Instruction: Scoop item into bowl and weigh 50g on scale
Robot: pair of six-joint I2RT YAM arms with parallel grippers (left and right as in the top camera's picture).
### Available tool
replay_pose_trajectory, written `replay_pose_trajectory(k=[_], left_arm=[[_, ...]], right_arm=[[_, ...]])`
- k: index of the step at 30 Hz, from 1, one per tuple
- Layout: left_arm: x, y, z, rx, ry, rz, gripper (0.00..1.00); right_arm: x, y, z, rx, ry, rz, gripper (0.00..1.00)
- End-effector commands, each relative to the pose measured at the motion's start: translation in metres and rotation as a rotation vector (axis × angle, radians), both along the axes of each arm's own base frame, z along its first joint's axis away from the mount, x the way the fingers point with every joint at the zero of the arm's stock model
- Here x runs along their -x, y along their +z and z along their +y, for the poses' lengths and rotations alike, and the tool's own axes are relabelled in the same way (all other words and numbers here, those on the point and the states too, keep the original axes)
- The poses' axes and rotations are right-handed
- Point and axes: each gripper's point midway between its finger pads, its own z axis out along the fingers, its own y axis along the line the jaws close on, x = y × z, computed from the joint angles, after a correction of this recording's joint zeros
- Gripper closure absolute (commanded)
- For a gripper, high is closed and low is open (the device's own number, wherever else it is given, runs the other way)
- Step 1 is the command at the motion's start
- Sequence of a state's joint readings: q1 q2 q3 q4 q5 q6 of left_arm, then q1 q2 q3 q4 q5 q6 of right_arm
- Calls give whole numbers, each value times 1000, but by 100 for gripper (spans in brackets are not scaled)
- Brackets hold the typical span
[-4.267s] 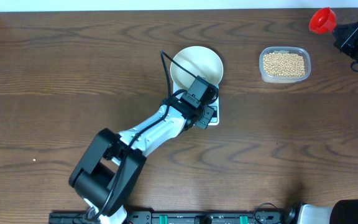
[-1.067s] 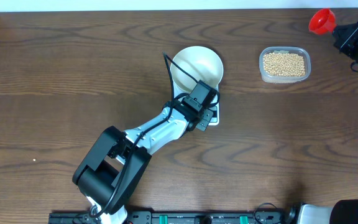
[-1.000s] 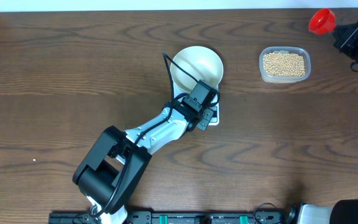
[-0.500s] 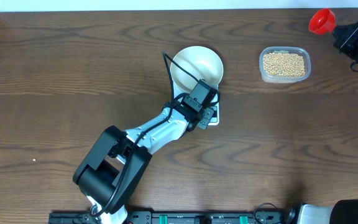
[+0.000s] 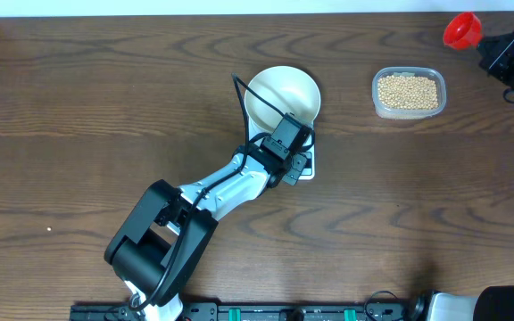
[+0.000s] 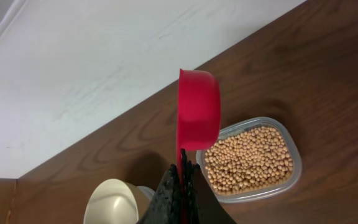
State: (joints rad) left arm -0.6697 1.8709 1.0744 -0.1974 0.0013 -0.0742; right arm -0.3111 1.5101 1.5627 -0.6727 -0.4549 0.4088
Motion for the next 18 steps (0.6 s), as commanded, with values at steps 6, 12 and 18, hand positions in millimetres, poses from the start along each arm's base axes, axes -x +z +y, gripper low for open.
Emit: replay_pose_trajectory(k=[6, 12, 18], left_arm=[[34, -45, 10, -46, -29, 158, 93], [40, -49, 15, -61, -20, 180, 93], [41, -52, 24, -100, -7, 179, 93]], right_arm=[[-1, 12, 1, 17, 13, -31, 99], [-1, 12, 1, 17, 14, -31, 99], [-1, 12, 1, 16, 14, -31, 99]])
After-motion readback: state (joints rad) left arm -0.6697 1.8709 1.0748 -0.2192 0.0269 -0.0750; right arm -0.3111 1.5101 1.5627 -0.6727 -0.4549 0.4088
